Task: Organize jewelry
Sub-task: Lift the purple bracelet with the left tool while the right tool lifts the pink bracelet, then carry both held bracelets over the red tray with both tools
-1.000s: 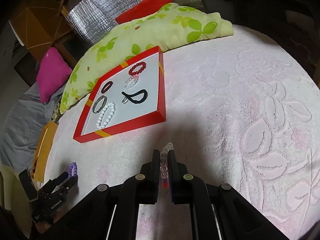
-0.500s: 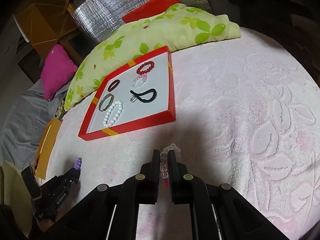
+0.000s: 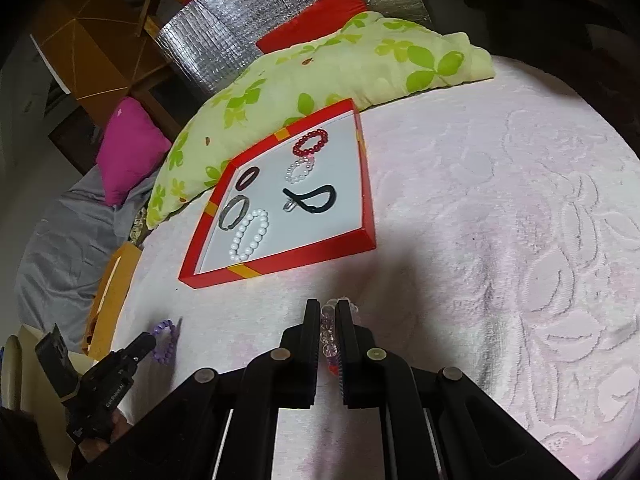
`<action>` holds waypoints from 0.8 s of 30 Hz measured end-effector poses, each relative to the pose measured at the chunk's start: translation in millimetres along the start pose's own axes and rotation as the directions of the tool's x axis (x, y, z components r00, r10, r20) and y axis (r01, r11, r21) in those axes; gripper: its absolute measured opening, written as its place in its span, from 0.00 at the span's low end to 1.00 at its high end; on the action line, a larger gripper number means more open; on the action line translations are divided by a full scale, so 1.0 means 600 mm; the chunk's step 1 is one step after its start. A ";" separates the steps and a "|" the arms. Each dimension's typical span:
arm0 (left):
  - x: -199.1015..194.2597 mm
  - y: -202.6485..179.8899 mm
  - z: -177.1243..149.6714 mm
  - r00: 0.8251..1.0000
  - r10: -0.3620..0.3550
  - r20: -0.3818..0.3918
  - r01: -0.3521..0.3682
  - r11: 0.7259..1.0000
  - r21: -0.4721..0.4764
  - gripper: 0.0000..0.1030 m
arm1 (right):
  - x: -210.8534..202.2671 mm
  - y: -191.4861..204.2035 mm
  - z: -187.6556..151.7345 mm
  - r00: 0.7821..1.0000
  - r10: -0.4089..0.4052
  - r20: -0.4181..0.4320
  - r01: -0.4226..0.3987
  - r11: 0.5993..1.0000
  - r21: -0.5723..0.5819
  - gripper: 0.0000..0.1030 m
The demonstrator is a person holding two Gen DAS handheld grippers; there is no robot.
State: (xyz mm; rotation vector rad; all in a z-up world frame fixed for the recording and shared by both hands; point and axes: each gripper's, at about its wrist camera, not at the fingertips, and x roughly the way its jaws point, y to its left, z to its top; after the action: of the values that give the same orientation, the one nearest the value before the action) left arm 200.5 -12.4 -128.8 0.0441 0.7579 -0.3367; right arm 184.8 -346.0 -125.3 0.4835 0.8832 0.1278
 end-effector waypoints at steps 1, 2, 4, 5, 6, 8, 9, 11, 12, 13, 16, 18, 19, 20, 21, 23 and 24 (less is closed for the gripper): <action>-0.005 -0.001 0.003 1.000 -0.003 0.009 0.003 1.000 0.000 0.09 | 0.000 0.001 0.000 1.000 0.005 0.002 -0.005 1.000 -0.001 0.08; -0.008 -0.002 0.005 1.000 -0.006 0.017 0.006 1.000 0.001 0.09 | -0.002 0.003 0.001 1.000 0.016 0.004 -0.016 1.000 -0.001 0.08; -0.014 -0.005 0.010 0.999 -0.017 0.028 0.017 1.000 0.001 0.09 | -0.003 0.006 0.002 1.000 0.028 0.008 -0.028 1.000 0.001 0.08; -0.015 -0.007 0.012 0.999 -0.019 0.031 0.019 1.000 0.001 0.09 | -0.004 0.008 0.003 0.999 0.035 0.010 -0.035 0.999 0.003 0.08; -0.018 -0.009 0.016 0.999 -0.023 0.035 0.023 1.000 0.003 0.09 | -0.004 0.010 0.004 0.999 0.043 0.012 -0.043 0.999 0.004 0.08; -0.024 -0.015 0.022 0.998 -0.033 0.050 0.032 0.999 0.011 0.09 | -0.003 0.016 0.006 0.998 0.057 0.013 -0.057 0.998 0.005 0.08; -0.026 -0.017 0.024 0.998 -0.036 0.055 0.036 0.999 0.014 0.09 | -0.004 0.018 0.006 0.998 0.065 0.013 -0.065 0.998 0.005 0.08; -0.033 -0.021 0.028 0.997 -0.046 0.066 0.045 0.999 0.017 0.09 | -0.005 0.023 0.008 0.997 0.079 0.017 -0.079 0.997 0.005 0.08; -0.037 -0.023 0.031 0.996 -0.051 0.074 0.050 0.999 0.022 0.09 | -0.007 0.025 0.009 0.996 0.088 0.022 -0.088 0.996 0.004 0.08; -0.039 -0.025 0.033 0.996 -0.052 0.077 0.050 0.998 0.025 0.09 | -0.008 0.026 0.010 0.995 0.093 0.024 -0.093 0.996 0.004 0.08; -0.046 -0.028 0.039 0.994 -0.063 0.085 0.061 0.998 0.030 0.09 | -0.013 0.029 0.014 0.993 0.112 0.034 -0.112 0.994 0.010 0.08; -0.050 -0.029 0.047 0.994 -0.070 0.089 0.067 0.997 0.032 0.09 | -0.015 0.031 0.017 0.992 0.117 0.041 -0.118 0.993 0.014 0.08; -0.050 -0.030 0.050 0.994 -0.072 0.088 0.070 0.997 0.032 0.09 | -0.015 0.031 0.019 0.992 0.121 0.043 -0.121 0.992 0.015 0.08; -0.051 -0.030 0.053 0.993 -0.078 0.089 0.075 0.997 0.033 0.09 | -0.015 0.032 0.021 0.991 0.124 0.045 -0.125 0.992 0.017 0.08; -0.052 -0.030 0.058 0.992 -0.085 0.094 0.082 0.996 0.035 0.09 | -0.015 0.033 0.024 0.991 0.127 0.046 -0.128 0.992 0.018 0.08; -0.051 -0.032 0.065 0.991 -0.091 0.095 0.087 0.995 0.040 0.09 | -0.013 0.038 0.031 0.990 0.135 0.049 -0.137 0.990 0.021 0.08; -0.050 -0.033 0.068 0.991 -0.093 0.095 0.089 0.995 0.044 0.09 | -0.013 0.040 0.033 0.989 0.137 0.051 -0.138 0.990 0.020 0.08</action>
State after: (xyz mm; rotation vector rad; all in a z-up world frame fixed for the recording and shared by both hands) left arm 200.9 -29.3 -77.0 0.0307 0.6583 -0.4376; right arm 197.4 -334.3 -98.3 0.5672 0.8033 0.2306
